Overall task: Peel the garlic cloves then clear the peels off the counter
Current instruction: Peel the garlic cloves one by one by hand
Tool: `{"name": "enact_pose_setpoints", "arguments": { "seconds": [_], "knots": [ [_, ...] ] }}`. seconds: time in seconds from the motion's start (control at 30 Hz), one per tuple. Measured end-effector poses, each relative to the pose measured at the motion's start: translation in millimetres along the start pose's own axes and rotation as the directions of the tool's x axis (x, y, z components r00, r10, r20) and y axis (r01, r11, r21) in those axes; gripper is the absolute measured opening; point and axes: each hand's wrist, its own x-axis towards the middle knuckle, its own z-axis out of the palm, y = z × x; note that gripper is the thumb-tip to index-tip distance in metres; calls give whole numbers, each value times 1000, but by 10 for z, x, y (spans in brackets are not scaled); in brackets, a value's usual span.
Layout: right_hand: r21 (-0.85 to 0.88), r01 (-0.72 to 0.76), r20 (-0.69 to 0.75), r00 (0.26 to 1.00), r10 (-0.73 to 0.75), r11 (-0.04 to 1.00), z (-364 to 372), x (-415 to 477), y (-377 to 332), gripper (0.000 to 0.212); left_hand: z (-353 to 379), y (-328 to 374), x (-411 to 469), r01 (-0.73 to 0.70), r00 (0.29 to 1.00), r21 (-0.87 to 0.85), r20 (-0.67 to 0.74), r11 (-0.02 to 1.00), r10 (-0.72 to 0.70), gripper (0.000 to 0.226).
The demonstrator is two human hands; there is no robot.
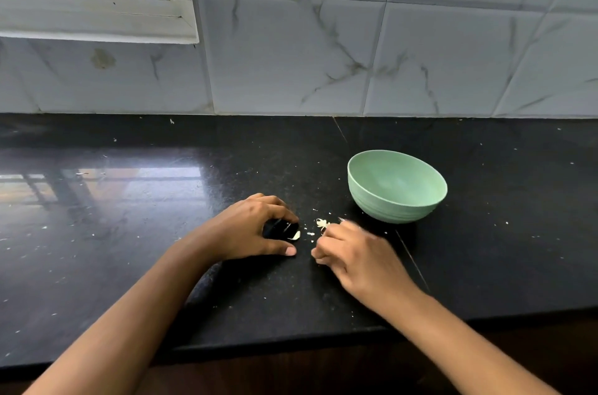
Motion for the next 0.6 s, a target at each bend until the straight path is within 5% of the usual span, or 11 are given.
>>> {"name": "enact_pose_setpoints", "arguments": {
  "seconds": [0.13, 0.27, 0.4, 0.53, 0.6],
  "knots": [
    [96, -78, -40, 996, 83, 992, -96, 42, 87, 10, 4, 2, 1, -1, 1000, 1, 5, 1000, 1, 72],
    [21, -6, 30, 1000, 6, 1000, 9, 45, 46, 15, 9, 6, 9, 0, 1000, 5, 1, 1000, 0, 73],
    [155, -126, -78, 987, 139, 980, -2, 47, 41, 4, 3, 2, 5, 0, 1000, 15, 12, 1000, 0, 74],
    [-6, -18, 51, 999, 18, 1000, 32, 115, -23, 15, -4, 27, -3, 0, 1000, 13, -4, 1000, 0, 74],
    [24, -59, -9, 998, 59, 998, -54, 207, -13, 13, -7, 32, -13, 1, 1000, 18, 4, 1000, -1, 73]
  ]
}}
